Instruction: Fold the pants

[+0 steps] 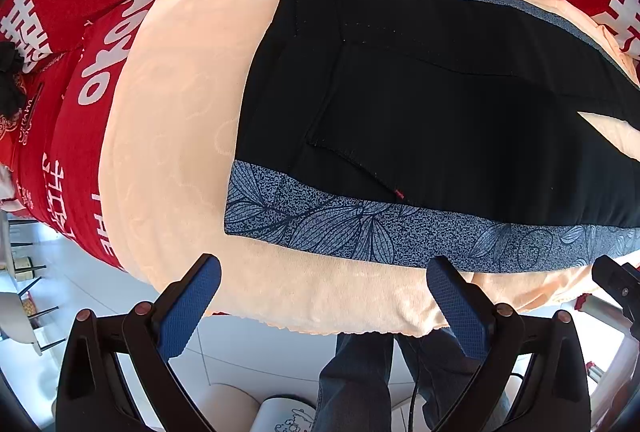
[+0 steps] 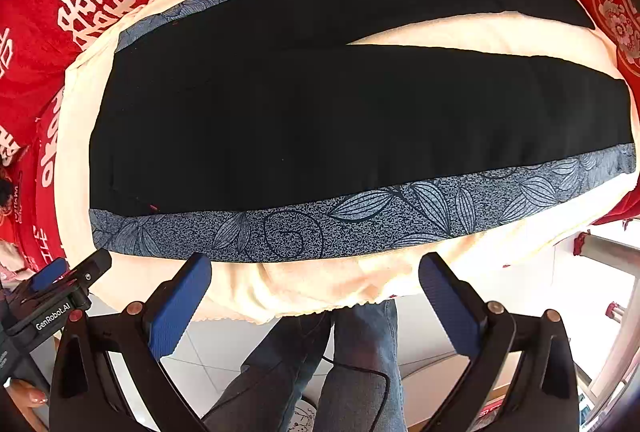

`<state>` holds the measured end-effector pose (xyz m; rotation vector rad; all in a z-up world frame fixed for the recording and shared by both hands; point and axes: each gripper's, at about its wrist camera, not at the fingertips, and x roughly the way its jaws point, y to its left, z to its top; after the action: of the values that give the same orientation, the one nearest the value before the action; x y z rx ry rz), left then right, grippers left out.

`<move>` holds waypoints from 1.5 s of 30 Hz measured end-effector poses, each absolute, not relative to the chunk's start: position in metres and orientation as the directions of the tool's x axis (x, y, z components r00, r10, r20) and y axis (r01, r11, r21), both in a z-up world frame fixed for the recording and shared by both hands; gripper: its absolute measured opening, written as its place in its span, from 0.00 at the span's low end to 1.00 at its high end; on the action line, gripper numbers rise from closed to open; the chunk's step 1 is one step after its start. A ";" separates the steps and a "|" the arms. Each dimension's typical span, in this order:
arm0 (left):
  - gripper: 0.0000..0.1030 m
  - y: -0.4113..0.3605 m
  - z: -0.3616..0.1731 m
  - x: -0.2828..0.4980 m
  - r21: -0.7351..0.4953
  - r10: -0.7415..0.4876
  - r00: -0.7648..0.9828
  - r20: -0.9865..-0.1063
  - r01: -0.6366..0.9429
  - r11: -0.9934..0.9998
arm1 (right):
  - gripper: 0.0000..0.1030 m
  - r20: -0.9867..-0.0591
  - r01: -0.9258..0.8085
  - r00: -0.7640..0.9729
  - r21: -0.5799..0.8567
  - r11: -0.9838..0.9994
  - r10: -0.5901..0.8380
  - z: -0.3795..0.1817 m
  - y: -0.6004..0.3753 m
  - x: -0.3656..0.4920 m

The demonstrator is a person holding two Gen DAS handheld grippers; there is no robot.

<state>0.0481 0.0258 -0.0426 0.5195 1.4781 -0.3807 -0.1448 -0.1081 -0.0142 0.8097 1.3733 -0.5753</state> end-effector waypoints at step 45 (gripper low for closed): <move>0.88 0.095 -0.098 0.064 -0.435 -0.413 -0.137 -0.900 0.329 0.838 | 0.57 -0.537 0.614 0.652 0.788 0.043 0.536 -0.162 -0.056 -0.148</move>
<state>0.0640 0.0945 -0.0983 -0.0688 1.5841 -0.6407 -0.1483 -0.0562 -0.1624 1.6084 0.9682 -0.0770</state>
